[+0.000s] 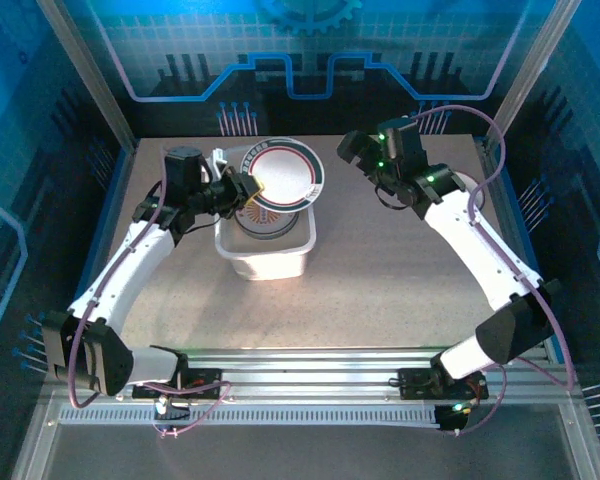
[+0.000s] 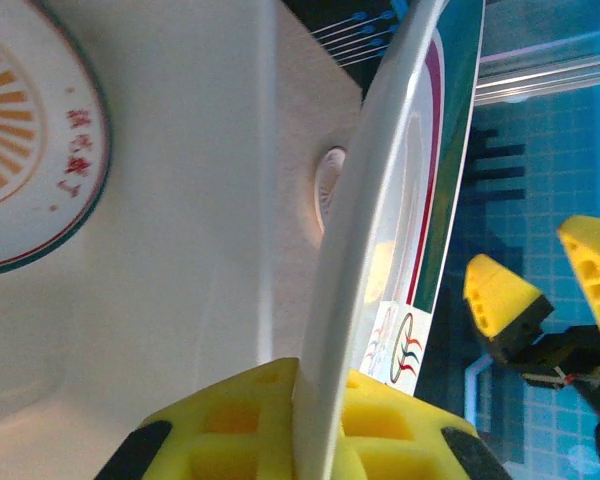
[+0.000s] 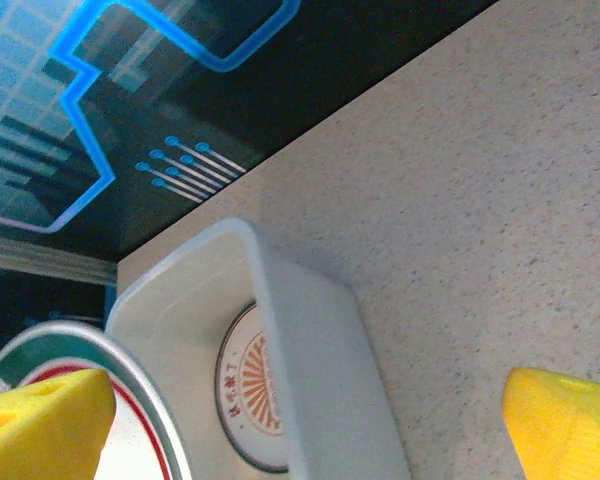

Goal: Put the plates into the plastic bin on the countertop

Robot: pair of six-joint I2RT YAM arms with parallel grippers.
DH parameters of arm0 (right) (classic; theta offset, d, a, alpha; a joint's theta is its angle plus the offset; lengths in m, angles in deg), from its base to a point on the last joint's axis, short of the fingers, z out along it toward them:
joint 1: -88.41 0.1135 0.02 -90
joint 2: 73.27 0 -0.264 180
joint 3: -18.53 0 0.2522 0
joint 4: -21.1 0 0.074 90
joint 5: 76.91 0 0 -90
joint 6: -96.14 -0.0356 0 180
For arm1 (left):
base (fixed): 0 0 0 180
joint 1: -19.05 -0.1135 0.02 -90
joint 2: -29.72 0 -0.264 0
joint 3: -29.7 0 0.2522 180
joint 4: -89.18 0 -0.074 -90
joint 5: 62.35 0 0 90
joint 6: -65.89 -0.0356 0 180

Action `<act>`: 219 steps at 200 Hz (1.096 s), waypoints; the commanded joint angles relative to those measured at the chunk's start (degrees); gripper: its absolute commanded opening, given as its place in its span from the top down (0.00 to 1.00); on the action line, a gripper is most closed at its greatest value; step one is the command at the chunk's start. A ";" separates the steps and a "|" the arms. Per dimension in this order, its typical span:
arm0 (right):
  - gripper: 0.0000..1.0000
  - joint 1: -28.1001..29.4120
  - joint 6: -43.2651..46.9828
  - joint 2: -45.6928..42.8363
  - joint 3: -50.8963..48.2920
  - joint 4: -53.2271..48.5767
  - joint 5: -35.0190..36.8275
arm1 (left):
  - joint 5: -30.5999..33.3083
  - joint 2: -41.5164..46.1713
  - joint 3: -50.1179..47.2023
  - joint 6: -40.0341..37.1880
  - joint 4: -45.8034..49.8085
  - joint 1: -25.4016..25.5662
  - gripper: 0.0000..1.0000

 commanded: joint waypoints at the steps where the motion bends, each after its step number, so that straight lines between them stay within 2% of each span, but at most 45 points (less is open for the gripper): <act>1: 0.00 -1.69 1.90 1.23 1.50 -2.27 1.46 | -1.06 1.89 -0.22 -4.47 4.38 -1.61 1.00; 58: 0.00 -3.78 0.21 2.59 -1.72 -1.21 -0.50 | 5.25 -0.30 1.00 -8.86 10.89 -1.69 1.00; 108: 0.00 -5.16 -1.33 3.39 -3.35 -0.17 -2.18 | 11.45 -0.62 -1.34 -2.39 7.65 -0.98 1.00; 136: 0.00 -5.50 -1.93 4.00 -3.56 0.37 -3.30 | 19.56 -0.89 -2.18 4.44 3.07 2.89 1.00; 202: 0.00 -8.19 -2.54 4.24 -4.52 1.37 -8.53 | 48.54 -3.55 -1.45 20.75 2.19 15.47 1.00; 219: 0.00 -8.92 -2.54 4.43 -4.88 2.36 -10.51 | 53.28 -5.29 -0.85 23.69 1.78 17.71 1.00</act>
